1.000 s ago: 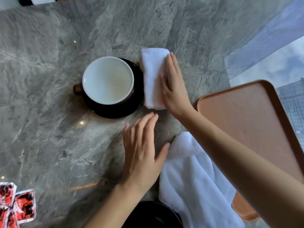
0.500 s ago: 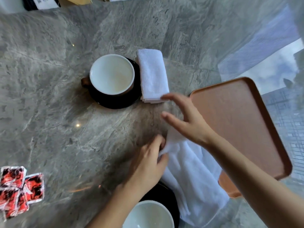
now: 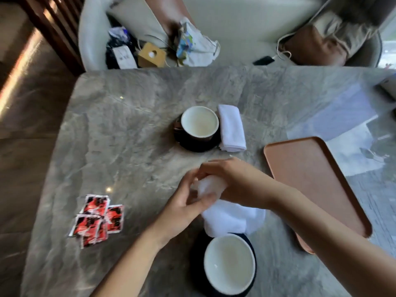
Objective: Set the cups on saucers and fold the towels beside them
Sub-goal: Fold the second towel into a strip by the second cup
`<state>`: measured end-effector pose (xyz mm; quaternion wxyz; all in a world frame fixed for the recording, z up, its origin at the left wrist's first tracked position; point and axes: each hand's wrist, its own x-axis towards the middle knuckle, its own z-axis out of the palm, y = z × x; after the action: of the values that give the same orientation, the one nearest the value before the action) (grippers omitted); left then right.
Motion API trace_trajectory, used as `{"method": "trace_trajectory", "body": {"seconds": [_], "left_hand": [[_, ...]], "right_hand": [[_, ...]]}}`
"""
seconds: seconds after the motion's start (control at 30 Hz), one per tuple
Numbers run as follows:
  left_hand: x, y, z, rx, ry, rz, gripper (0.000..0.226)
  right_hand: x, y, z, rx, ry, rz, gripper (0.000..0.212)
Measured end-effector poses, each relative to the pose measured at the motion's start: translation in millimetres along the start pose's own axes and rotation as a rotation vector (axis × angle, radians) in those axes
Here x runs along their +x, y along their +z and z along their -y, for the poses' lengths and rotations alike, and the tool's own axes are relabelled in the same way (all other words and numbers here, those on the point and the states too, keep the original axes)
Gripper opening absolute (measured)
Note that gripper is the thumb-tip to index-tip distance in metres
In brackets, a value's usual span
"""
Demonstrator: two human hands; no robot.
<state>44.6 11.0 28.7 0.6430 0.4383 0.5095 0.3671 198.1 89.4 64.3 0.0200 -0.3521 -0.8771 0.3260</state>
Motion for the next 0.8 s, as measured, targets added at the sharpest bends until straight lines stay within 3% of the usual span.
{"method": "trace_trajectory", "body": {"seconds": [0.13, 0.3, 0.47, 0.6, 0.7, 0.8], "left_hand": [[-22.0, -42.6, -18.8, 0.232, 0.12, -0.151, 0.009], [-50.5, -113.5, -47.6, 0.529, 0.264, -0.308, 0.026], [-74.0, -170.7, -85.7, 0.603, 0.32, -0.472, 0.018], [-82.9, -201.6, -119.7, 0.653, 0.402, -0.586, 0.026], [-86.6, -214.2, -143.4, 0.666, 0.488, -0.639, 0.016], [-92.2, -214.0, -152.0, 0.66, 0.543, -0.65, 0.009]], "right_hand": [[24.0, -6.4, 40.9, -0.247, -0.133, -0.094, 0.015], [44.3, -22.4, 67.3, -0.399, -0.018, 0.032, 0.025], [68.8, -49.9, 78.7, -0.492, 0.029, -0.103, 0.031], [84.7, -78.9, 94.7, -0.436, 0.04, -0.26, 0.022], [88.1, -101.0, 107.0, -0.357, 0.013, -0.374, 0.025], [86.5, -110.8, 106.7, -0.298, -0.005, -0.351, 0.023]]}}
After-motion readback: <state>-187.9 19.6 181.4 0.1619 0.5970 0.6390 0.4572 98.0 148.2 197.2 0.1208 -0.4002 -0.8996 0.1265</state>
